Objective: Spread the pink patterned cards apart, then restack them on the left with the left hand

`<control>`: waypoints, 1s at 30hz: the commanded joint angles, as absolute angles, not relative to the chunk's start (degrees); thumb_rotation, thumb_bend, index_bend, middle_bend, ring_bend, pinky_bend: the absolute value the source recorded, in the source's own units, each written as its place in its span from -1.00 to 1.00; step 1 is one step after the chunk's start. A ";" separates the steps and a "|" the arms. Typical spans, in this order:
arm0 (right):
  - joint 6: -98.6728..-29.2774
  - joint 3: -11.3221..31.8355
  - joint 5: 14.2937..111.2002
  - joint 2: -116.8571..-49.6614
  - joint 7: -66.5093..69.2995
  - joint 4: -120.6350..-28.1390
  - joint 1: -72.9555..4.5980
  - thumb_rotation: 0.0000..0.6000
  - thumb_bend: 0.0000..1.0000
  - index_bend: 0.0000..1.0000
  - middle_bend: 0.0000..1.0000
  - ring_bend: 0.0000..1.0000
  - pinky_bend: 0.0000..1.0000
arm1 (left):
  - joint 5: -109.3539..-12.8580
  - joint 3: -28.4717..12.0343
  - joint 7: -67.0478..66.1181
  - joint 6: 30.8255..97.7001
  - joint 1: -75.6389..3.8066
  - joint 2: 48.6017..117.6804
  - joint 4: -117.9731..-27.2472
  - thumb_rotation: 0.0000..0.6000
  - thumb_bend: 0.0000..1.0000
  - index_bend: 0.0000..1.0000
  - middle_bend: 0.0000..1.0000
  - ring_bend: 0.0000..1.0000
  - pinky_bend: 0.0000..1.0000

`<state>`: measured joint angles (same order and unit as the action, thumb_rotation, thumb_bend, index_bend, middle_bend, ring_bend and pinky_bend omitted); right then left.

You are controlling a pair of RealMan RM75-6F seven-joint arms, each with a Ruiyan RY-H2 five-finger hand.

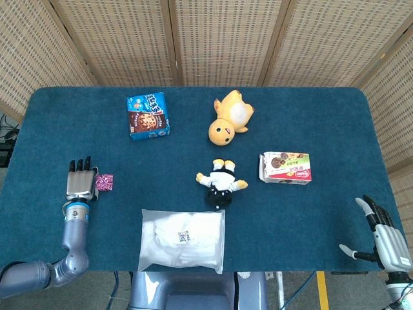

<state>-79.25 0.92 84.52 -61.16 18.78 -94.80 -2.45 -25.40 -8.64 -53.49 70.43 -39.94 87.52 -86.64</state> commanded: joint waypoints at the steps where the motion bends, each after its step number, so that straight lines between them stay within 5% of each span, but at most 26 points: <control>1: -79.27 0.94 84.53 -61.16 18.79 -94.79 -2.45 1.00 -0.79 -0.91 -1.00 -1.00 -1.00 | -25.25 -8.65 -53.51 70.28 -39.92 87.45 -86.48 1.00 -0.22 -0.25 -1.00 -1.00 -1.00; 30: -79.27 0.96 84.45 -61.29 18.67 -94.66 -2.43 1.00 -0.79 -0.92 -1.00 -1.00 -1.00 | -25.53 -8.69 -53.39 68.32 -40.25 89.89 -81.91 1.00 -0.29 -0.25 -1.00 -1.00 -1.00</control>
